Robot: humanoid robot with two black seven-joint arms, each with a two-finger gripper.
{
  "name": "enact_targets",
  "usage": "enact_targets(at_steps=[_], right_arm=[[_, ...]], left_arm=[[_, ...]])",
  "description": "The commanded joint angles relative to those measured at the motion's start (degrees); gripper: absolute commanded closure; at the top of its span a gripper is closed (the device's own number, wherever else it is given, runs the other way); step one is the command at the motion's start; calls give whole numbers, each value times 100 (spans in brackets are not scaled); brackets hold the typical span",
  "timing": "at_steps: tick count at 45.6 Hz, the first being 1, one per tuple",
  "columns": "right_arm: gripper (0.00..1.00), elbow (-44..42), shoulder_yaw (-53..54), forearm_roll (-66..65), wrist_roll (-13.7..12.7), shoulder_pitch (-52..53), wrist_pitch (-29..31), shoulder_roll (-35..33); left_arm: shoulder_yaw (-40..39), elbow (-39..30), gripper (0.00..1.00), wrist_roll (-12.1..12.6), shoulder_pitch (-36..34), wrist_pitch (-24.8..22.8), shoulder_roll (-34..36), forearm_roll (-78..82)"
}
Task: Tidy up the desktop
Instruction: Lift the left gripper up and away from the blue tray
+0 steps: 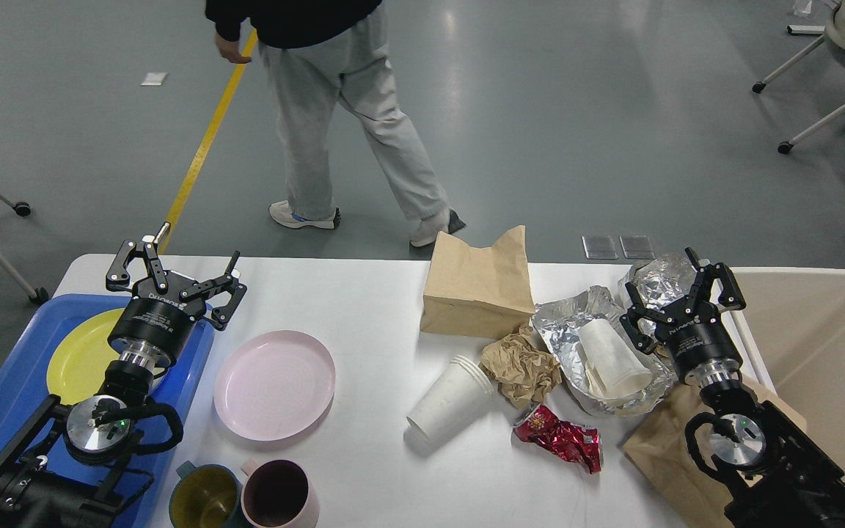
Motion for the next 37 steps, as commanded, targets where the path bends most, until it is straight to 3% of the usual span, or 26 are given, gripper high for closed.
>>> enact_targets(at_steps=[1, 13, 19, 29, 37], right_arm=[[0, -7, 0, -2, 0, 0, 0, 0], [0, -7, 0, -2, 0, 0, 0, 0], [0, -7, 0, -2, 0, 0, 0, 0], [0, -7, 0, -2, 0, 0, 0, 0], [0, -7, 0, -2, 0, 0, 0, 0]], left_arm=[[2, 3, 3, -1, 87, -51, 35, 2], [-33, 12, 4, -36, 69, -42, 272, -7], [265, 12, 4, -97, 26, -42, 807, -60], [2733, 47, 3, -106, -1098, -42, 2345, -86], [5378, 64, 4, -115, -2811, -42, 3295, -78]])
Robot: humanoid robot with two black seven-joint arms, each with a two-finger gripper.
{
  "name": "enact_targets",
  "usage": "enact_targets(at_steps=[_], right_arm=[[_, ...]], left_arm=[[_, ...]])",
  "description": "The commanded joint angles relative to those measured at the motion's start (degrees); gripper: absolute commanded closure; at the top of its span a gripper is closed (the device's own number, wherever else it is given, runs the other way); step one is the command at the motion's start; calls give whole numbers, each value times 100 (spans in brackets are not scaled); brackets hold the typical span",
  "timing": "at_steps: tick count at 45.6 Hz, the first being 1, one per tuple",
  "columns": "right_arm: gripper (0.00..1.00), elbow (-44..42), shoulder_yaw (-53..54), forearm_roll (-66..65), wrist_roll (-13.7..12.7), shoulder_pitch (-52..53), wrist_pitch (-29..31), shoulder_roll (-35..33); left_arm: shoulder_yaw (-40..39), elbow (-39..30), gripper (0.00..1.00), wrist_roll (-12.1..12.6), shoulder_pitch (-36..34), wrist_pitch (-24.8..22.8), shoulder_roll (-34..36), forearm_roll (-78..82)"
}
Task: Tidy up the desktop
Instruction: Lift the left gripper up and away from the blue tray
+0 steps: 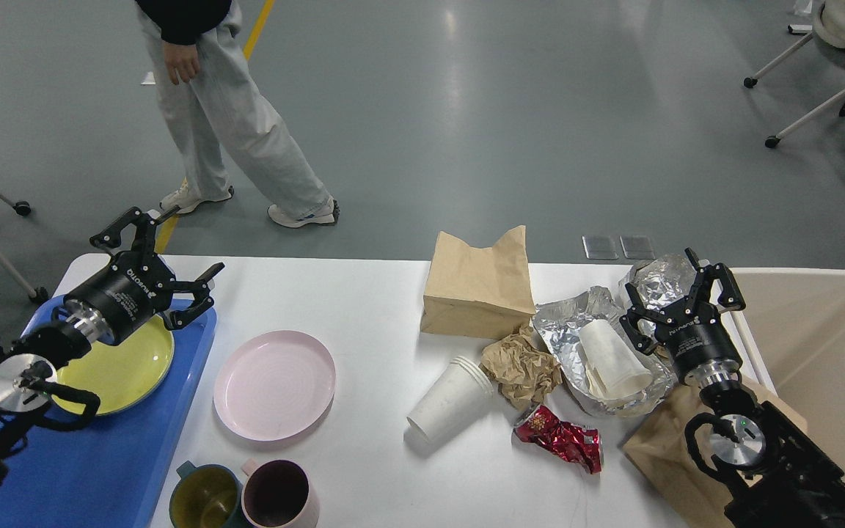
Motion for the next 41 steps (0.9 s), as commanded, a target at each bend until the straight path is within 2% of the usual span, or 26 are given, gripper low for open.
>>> enact_targets(at_steps=[1, 6, 12, 17, 20, 24, 28, 33, 36, 41], right_arm=[[0, 1, 0, 1, 0, 0, 0, 0], [0, 1, 0, 1, 0, 0, 0, 0], [0, 9, 0, 10, 0, 0, 0, 0], [0, 9, 0, 1, 0, 0, 0, 0], [0, 18, 0, 1, 0, 0, 0, 0], [0, 18, 0, 1, 0, 0, 0, 0], [0, 18, 0, 1, 0, 0, 0, 0], [0, 18, 0, 1, 0, 0, 0, 0], [0, 9, 0, 1, 0, 0, 0, 0], [0, 18, 0, 10, 0, -9, 0, 0]], left_arm=[[1963, 13, 4, -10, -1298, -7, 538, 8], [3905, -4, 4, -62, -2520, -173, 661, 25], [6155, 4, 3, -255, -4207, -744, 644, 25], [7983, 31, 4, -212, -5578, -1053, 565, 60], [9153, 22, 4, -264, -6299, -1088, 180, 69], [10384, -75, 4, -204, -6977, -1141, -831, 34], [11228, -233, 4, -185, -7601, -1447, -1500, 16], [11783, -487, 4, -212, -8225, -1940, -2071, -1], [11968, -1057, 4, -229, -8796, -2142, -2344, -19], [12101, -2358, 5, -291, -9938, -2064, -2687, -133]])
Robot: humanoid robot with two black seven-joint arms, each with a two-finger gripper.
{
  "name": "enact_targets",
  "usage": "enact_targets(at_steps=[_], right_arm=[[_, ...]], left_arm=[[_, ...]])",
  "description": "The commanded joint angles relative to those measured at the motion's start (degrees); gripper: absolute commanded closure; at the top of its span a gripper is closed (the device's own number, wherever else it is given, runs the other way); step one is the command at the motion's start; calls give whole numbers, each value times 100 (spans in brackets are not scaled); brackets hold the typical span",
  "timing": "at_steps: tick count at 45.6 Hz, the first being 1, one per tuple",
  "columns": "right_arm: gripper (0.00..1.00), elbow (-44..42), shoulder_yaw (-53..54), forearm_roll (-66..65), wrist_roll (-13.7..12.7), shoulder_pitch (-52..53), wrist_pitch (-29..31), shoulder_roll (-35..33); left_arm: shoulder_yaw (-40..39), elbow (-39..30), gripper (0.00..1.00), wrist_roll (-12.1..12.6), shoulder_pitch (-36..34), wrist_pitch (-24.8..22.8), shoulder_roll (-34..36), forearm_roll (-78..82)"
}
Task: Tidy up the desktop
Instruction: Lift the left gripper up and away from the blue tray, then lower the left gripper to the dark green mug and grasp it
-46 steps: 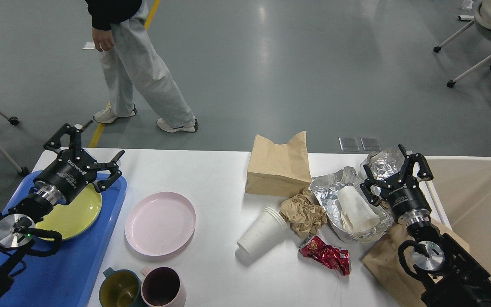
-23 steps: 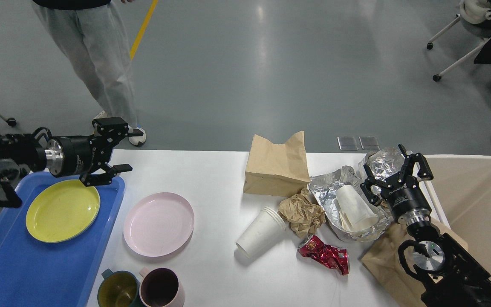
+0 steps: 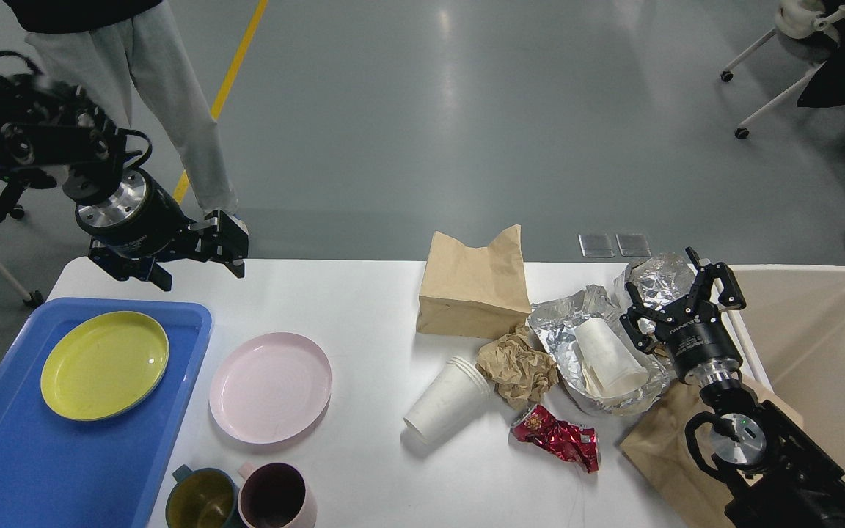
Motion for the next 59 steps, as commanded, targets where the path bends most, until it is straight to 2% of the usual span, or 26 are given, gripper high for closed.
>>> enact_targets(at_steps=[1, 6, 13, 18, 28, 33, 37, 41, 50, 54, 59], right_arm=[[0, 0, 0, -4, 0, 0, 0, 0], [0, -9, 0, -4, 0, 1, 0, 9], [0, -9, 0, -4, 0, -8, 0, 0], [0, -9, 0, -4, 0, 1, 0, 0], [0, -9, 0, 4, 0, 1, 0, 0], [0, -9, 0, -4, 0, 1, 0, 0], [0, -9, 0, -4, 0, 1, 0, 0], [0, -9, 0, -4, 0, 1, 0, 0], [0, -9, 0, -4, 0, 1, 0, 9], [0, -9, 0, 4, 0, 1, 0, 0], [0, -9, 0, -4, 0, 1, 0, 0]], left_arm=[[182, -1422, 5, -50, -1301, 41, -380, -127], [489, -2301, 6, -85, -2434, 51, -555, -249], [718, -3014, 6, -111, -3394, -107, -582, -259], [727, -3094, 7, -120, -3588, -301, -644, -259], [727, -3094, 8, -199, -3421, -327, -706, -268], [727, -3094, 8, -164, -3132, -363, -644, -268], [754, -3077, 8, -120, -2605, -222, -565, -259], [806, -3076, 8, -120, -2025, 172, -328, -232], [1009, -2875, 8, -111, -417, 1491, 287, -224], [947, -2795, 8, -120, 207, 1746, 419, -223], [658, -2594, 8, -164, 840, 1791, 823, -215]])
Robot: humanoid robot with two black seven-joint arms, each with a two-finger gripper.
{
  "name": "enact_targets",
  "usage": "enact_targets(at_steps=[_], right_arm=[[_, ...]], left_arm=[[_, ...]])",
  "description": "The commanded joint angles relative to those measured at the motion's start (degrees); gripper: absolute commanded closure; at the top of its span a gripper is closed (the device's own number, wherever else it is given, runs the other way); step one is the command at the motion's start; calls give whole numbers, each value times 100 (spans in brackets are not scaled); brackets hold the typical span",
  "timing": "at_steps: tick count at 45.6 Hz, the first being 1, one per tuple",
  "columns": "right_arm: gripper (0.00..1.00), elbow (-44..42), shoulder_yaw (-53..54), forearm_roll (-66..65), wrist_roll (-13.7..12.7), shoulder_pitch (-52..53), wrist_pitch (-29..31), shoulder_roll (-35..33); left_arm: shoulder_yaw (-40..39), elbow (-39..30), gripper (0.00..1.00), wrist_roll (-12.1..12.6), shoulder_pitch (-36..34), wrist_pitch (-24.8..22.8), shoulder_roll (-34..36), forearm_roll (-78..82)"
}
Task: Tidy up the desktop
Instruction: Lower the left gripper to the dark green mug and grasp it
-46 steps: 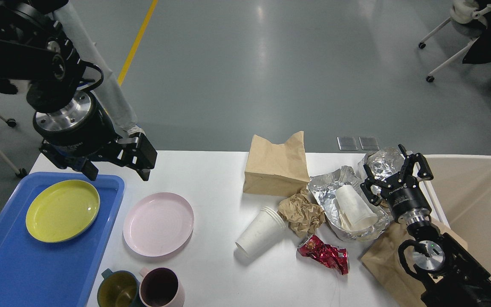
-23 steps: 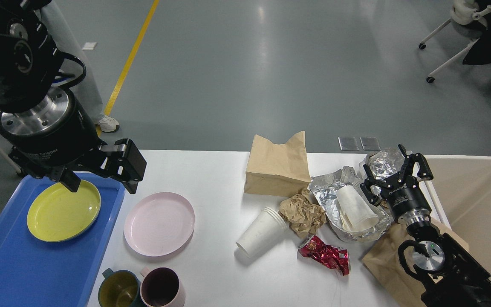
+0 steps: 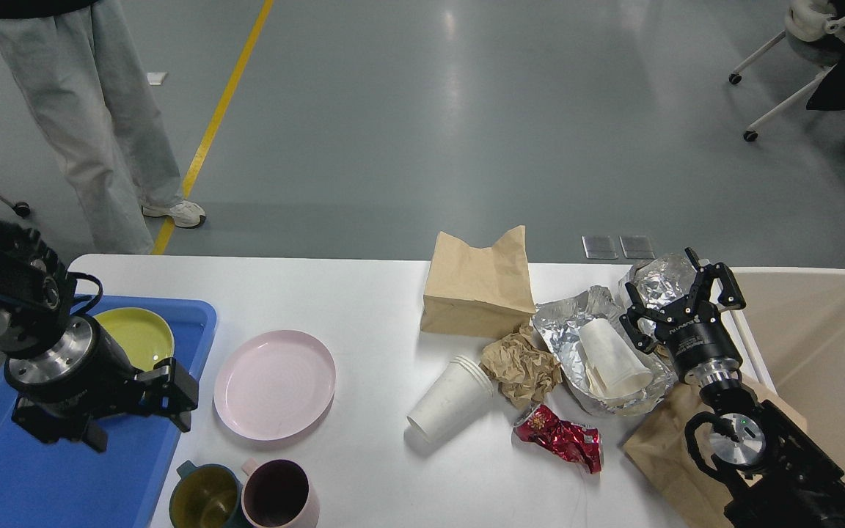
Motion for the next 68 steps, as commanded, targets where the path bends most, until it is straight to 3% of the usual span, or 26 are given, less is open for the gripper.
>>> enact_targets(at_steps=[1, 9, 15, 26, 39, 45, 48, 52, 66, 68], right_arm=[[0, -1, 0, -1, 0, -1, 0, -1], [0, -1, 0, -1, 0, -1, 0, -1], [0, -1, 0, -1, 0, -1, 0, -1], [0, -1, 0, 8, 0, -1, 0, -1], [0, -1, 0, -1, 0, -1, 0, -1], [0, -1, 0, -1, 0, -1, 0, -1], [0, -1, 0, -1, 0, -1, 0, -1], [0, -1, 0, -1, 0, -1, 0, -1], [0, -1, 0, -1, 0, -1, 0, -1], [0, -1, 0, -1, 0, -1, 0, -1]], left_arm=[[-347, 256, 8, -35, 763, 91, 458, 6], [-699, 775, 8, -8, 1852, 248, 547, 49], [-998, 951, 8, 1, 2512, 740, 477, 137], [-1034, 1004, 8, 1, 2785, 1154, 293, 155], [-1148, 1022, 9, 1, 3154, 2191, 37, 155], [-1148, 1013, 27, 1, 3172, 2323, 37, 164], [-1148, 1013, 44, 1, 3198, 2279, 46, 190], [-1148, 986, 52, 1, 3207, 2253, 55, 313], [-1148, 978, 98, 62, 3207, 2165, 90, 375], [-1148, 978, 100, 80, 3216, 2174, 73, 375]])
